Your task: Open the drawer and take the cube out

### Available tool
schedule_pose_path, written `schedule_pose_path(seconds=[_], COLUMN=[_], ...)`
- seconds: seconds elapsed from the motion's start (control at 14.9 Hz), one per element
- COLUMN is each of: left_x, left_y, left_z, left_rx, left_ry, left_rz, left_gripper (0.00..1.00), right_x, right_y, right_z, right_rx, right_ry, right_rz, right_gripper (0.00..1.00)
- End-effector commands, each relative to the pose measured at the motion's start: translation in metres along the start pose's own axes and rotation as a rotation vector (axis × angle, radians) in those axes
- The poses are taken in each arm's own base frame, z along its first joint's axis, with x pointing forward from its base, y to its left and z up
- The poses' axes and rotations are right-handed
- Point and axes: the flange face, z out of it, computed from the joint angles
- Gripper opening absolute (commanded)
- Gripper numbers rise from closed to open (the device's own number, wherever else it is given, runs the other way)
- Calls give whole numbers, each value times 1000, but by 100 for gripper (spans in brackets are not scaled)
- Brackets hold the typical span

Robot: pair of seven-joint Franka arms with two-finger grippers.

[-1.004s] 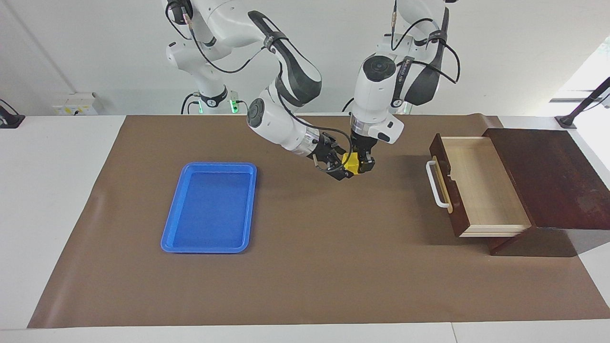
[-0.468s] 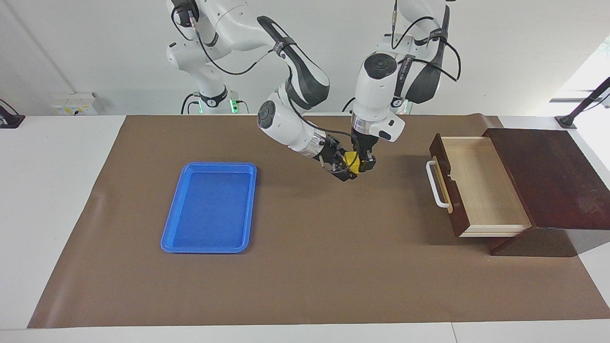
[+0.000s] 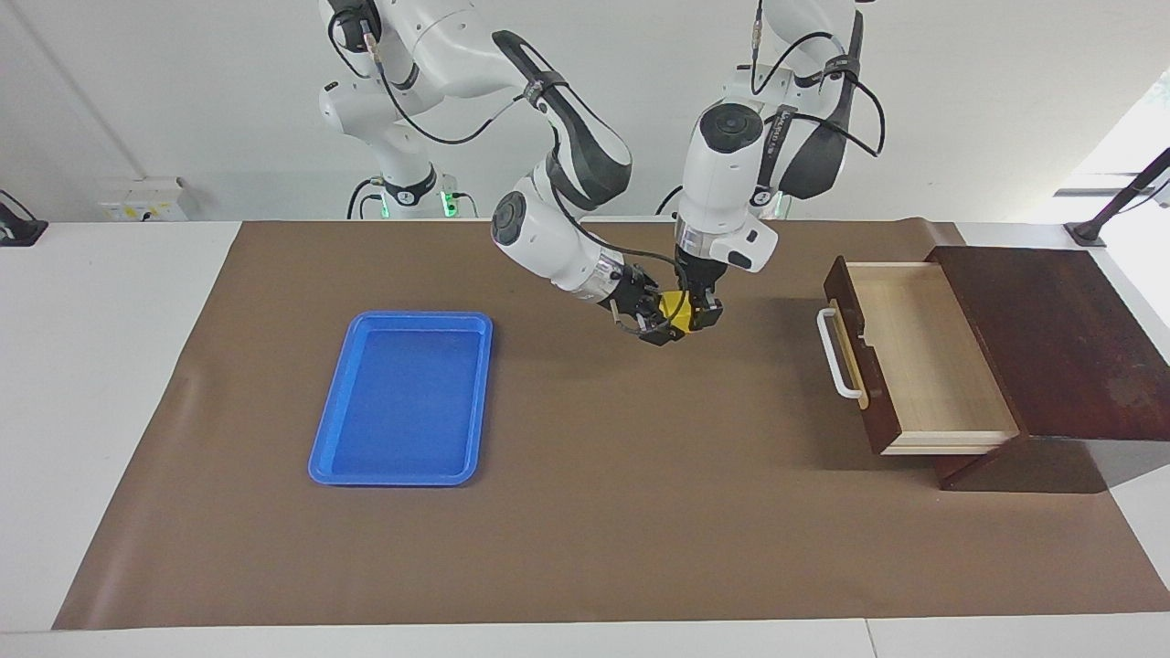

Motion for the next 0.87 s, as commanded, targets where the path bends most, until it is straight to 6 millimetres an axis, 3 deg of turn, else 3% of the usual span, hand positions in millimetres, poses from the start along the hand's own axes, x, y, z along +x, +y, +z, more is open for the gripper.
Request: schedule_pose_path(seconds=[0.0,0.27,0.33,0.4,0.47,0.6,0.8], left_x=[8,8,8,8,9,17,44], left_y=[-3,-3,-3,-3,-2,8,28], left_z=[-3,-3,-3,-3,-5,-12,-20], left_rx=[-21,-21,-19,-17,-16,-25,-34], left_ry=[4,5,6,7,9,7,4], left_rz=[-14,-8,-7,-7,-9,-23,-56], left_gripper=[0,1,30,73,100,100,100], right_x=[-10,-13,-12,-11,-9,-9,-4], right_y=[-5,-11,-11,-13,-15,-17,-23], right_z=[-10,-16,-16,-19,-21,-23,-30], right_rx=[13,24,20,23,25,26,20], right_ry=[-30,-41,-41,-42,-42,-46,-51], right_rz=[26,28,29,31,33,34,42], right_gripper=[0,0,0,0,0,0,0])
